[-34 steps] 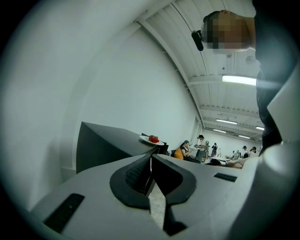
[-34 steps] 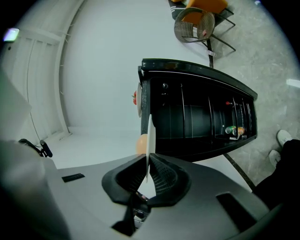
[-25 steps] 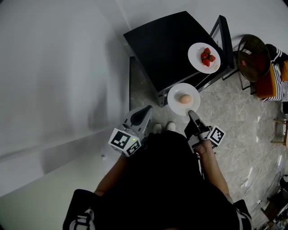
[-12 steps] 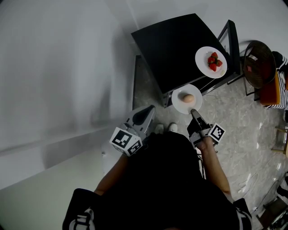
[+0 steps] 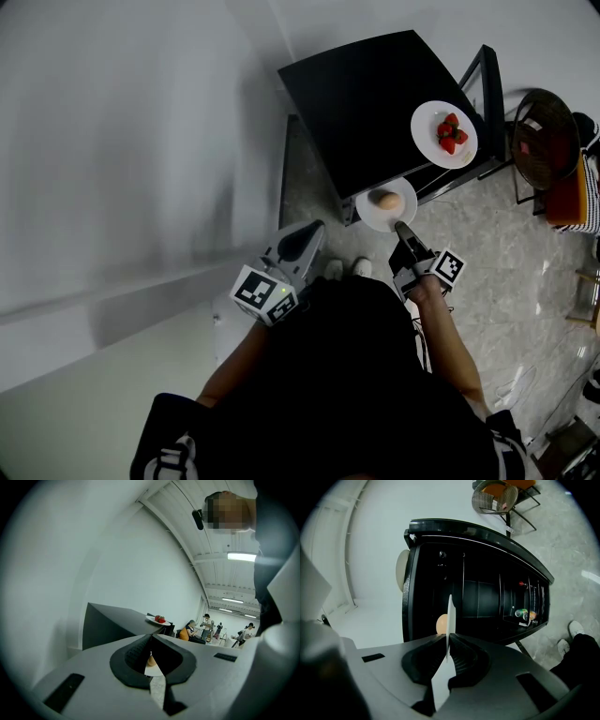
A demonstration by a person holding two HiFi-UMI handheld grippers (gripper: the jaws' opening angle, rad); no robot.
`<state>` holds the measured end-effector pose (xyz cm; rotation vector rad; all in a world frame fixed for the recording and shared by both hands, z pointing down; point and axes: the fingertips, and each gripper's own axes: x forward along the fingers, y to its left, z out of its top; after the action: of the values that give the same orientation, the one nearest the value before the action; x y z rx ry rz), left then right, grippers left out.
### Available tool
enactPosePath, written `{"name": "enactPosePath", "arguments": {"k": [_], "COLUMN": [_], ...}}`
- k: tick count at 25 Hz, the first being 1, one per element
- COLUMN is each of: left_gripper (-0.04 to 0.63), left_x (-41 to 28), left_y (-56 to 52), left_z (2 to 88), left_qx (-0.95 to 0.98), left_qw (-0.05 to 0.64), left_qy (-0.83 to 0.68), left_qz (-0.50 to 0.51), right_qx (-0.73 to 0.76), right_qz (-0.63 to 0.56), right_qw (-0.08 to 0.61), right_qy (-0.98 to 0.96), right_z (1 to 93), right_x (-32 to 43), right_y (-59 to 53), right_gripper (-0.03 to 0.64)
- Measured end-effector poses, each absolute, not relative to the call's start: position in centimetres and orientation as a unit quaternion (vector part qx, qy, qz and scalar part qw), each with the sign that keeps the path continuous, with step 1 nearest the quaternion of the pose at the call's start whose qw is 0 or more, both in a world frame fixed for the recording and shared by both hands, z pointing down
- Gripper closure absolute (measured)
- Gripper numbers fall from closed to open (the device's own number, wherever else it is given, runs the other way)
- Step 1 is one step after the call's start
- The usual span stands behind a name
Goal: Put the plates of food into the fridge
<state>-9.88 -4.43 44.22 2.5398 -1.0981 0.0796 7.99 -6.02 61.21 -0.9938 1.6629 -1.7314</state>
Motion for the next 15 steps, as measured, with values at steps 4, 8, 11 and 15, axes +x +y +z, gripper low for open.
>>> {"name": "enactPosePath", "arguments": {"k": [4,8,11,15], "left_gripper": [0.571,0.571,0.571,0.571], "left_x": [-9.5,-9.3,-9.4,-9.5], "left_y": [-4.8,-4.8,-4.7,-4.7], "left_z": [44.3,44.4,44.3,44.3], "left_qx": [0.902,0.903,0.903,0.901], "left_qw": [0.186,0.185,0.182,0.181], "left_qy": [-0.390,-0.388,-0.388,-0.393], "left_qz": [0.029,0.029,0.031,0.029], "right_qx": [-0.375,-0.378,-0.381,-0.376], "right_qz": [-0.645,-0.648,-0.648,-0.646], "right_qw": [0.263,0.260,0.252,0.245], "right_qy": [0.612,0.608,0.610,0.618], "right_z": [62.4,63.1,63.6,64.1], "right_x": [8.0,7.8,7.6,7.3], "right_y": [-6.7,-7.3,-7.8,-9.0], "right_gripper": [0.577,0.577,0.577,0.578]}}
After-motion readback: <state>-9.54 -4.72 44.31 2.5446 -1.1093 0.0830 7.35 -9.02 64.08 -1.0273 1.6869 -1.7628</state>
